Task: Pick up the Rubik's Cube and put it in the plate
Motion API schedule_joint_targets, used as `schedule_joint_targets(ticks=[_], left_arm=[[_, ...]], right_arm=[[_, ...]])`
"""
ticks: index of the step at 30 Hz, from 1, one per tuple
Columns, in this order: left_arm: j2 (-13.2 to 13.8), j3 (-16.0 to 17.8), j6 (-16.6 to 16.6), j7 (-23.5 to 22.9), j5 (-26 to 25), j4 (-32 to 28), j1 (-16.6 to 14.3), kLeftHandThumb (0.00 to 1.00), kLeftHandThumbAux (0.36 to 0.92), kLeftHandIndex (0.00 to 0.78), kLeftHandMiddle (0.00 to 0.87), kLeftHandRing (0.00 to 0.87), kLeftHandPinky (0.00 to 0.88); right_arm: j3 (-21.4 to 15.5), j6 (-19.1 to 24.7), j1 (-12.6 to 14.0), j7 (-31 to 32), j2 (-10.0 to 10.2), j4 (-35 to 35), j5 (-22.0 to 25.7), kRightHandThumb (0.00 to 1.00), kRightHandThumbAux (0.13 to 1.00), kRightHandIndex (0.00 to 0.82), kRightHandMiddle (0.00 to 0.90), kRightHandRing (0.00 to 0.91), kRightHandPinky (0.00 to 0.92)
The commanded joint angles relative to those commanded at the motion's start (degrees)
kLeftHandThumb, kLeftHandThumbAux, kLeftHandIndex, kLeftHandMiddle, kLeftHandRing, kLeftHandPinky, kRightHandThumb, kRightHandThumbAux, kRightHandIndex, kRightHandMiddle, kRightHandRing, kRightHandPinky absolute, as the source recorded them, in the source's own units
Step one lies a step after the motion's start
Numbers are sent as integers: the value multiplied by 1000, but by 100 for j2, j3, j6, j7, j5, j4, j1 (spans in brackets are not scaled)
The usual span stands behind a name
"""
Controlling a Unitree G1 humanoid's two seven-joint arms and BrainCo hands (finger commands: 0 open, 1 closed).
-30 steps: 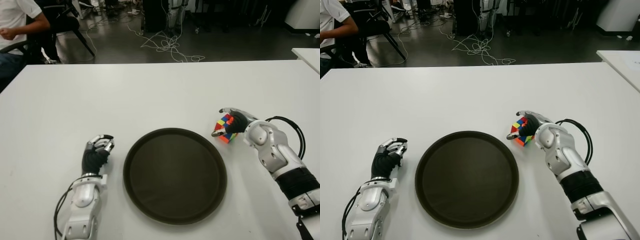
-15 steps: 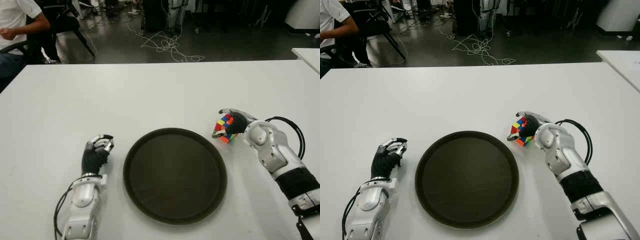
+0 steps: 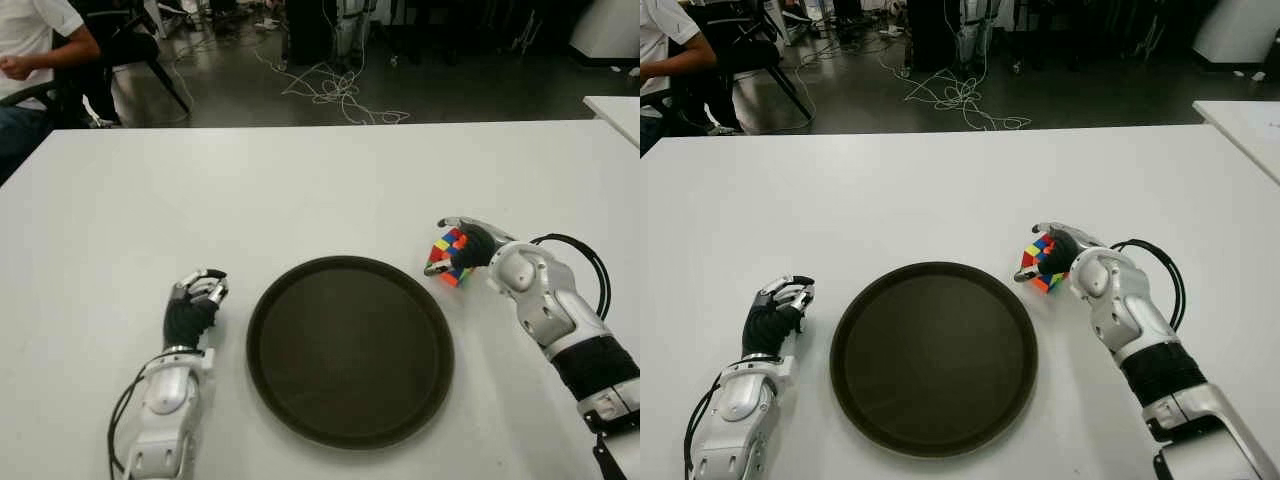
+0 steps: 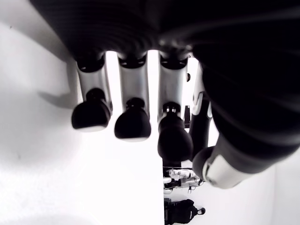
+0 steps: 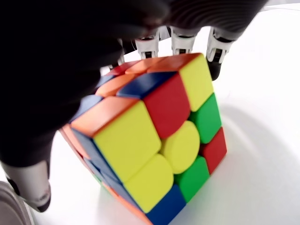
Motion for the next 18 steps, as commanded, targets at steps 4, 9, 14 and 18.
schedule_joint_targets(ticks=[4, 9, 14, 18], left_arm=[[1, 0, 7, 3, 4, -8, 0, 710, 704, 444, 805, 815, 811], [-9, 7, 44, 20, 0, -25, -4, 710, 704, 444, 811, 821, 816], [-17, 8, 83, 44, 12, -39, -8, 710, 704, 444, 814, 822, 813], [-15, 15, 117, 45, 8, -50, -11, 710, 704, 444, 815, 822, 814]], right_arm=[[26, 6, -4, 2, 1, 16, -22, 0, 647, 0, 0, 0, 0], [50, 17, 11, -17, 8, 13, -49, 0, 655, 0, 0, 0, 0], [27, 71, 25, 48, 23, -17, -8, 0, 657, 0, 0, 0, 0], [21, 96, 26, 73, 35, -26, 11, 0, 660, 0, 0, 0, 0]])
